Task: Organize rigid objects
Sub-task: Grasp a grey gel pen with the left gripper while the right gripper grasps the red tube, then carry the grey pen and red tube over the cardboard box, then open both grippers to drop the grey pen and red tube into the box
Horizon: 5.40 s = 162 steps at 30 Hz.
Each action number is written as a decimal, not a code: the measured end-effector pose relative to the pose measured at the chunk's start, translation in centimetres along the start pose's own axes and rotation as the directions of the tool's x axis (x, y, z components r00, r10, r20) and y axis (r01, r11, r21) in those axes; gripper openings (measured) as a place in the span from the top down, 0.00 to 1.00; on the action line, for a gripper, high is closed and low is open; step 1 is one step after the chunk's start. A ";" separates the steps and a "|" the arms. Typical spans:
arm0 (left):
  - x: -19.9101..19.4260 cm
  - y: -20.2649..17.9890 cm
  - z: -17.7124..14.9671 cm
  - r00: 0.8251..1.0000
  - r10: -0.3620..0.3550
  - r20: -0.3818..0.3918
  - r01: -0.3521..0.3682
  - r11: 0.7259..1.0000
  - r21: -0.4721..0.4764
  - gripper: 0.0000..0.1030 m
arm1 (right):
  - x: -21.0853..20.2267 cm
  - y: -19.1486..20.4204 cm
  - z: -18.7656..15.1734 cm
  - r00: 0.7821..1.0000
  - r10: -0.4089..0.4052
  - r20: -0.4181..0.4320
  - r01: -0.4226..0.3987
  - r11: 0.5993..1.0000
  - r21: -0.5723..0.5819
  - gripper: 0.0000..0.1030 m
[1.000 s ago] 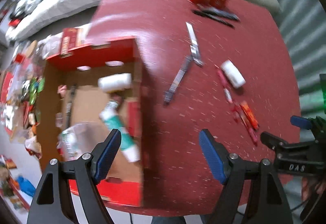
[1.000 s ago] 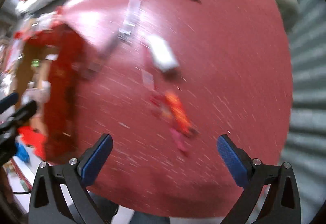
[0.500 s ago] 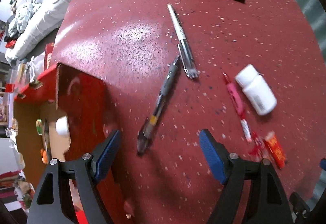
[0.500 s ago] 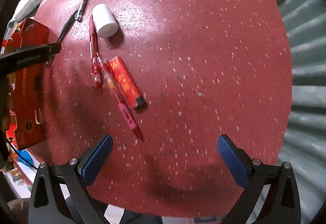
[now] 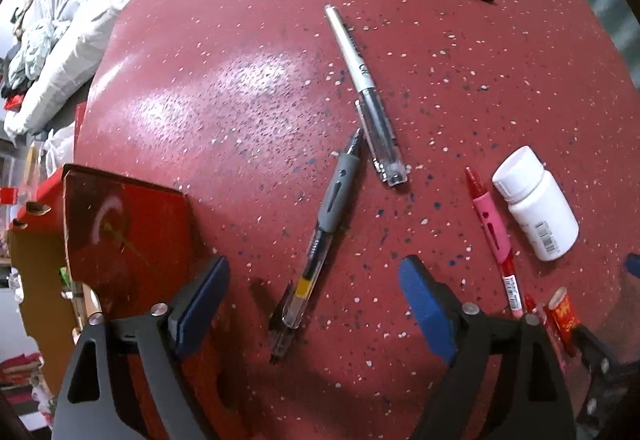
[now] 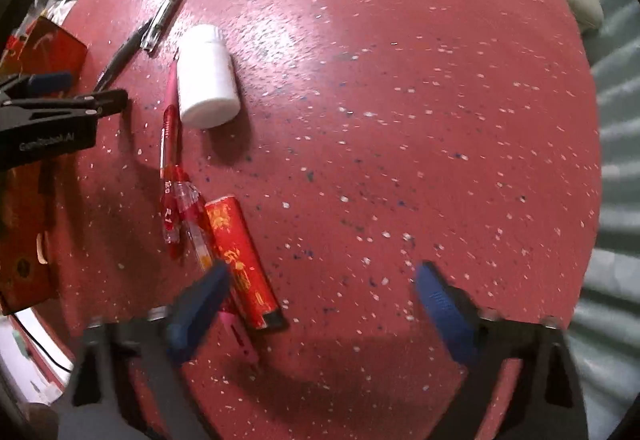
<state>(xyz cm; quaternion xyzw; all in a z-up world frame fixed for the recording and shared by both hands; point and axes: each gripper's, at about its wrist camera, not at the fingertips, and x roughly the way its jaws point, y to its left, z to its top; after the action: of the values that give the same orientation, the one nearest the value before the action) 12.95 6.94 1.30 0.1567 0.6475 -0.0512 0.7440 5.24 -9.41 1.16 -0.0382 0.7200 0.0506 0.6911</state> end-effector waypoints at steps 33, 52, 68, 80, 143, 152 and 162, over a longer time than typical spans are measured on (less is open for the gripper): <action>-6.3 -0.6 -6.1 0.952 -0.296 -0.075 0.298 0.955 0.014 0.86 | -4.2 -1.4 -4.5 0.978 0.206 0.016 -0.205 0.959 0.197 0.81; -6.0 -2.7 -11.0 0.957 -0.282 -0.069 0.285 0.958 0.035 0.67 | -7.4 1.1 -9.5 0.986 0.167 0.014 -0.164 0.949 0.269 0.81; -3.9 -6.1 -13.0 0.967 -0.221 -0.130 0.236 0.965 0.117 0.90 | -9.0 0.9 -10.5 0.986 0.162 0.036 -0.166 0.950 0.266 0.81; -14.8 1.9 -15.0 0.944 -0.326 0.060 0.325 0.945 0.017 0.90 | -12.2 5.7 -7.8 0.973 0.211 0.095 -0.223 0.963 0.148 0.81; -9.7 25.3 -12.9 0.993 -0.080 0.083 0.105 0.923 -0.370 0.90 | -11.3 32.1 6.8 0.985 0.167 0.034 -0.148 0.935 -0.323 0.81; -8.4 25.1 -12.5 0.995 -0.082 0.055 0.097 0.929 -0.358 0.90 | -9.9 32.6 7.5 0.988 0.152 0.010 -0.141 0.938 -0.316 0.81; -7.1 25.0 -12.5 0.995 -0.095 0.037 0.102 0.933 -0.344 0.85 | -8.5 32.8 7.7 0.990 0.142 -0.017 -0.141 0.945 -0.296 0.80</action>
<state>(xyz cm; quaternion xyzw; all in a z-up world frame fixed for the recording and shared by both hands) 6.98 33.45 11.00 -0.0095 0.6460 0.0241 0.7629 9.12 23.98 9.96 -0.0895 0.7034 0.2074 0.6740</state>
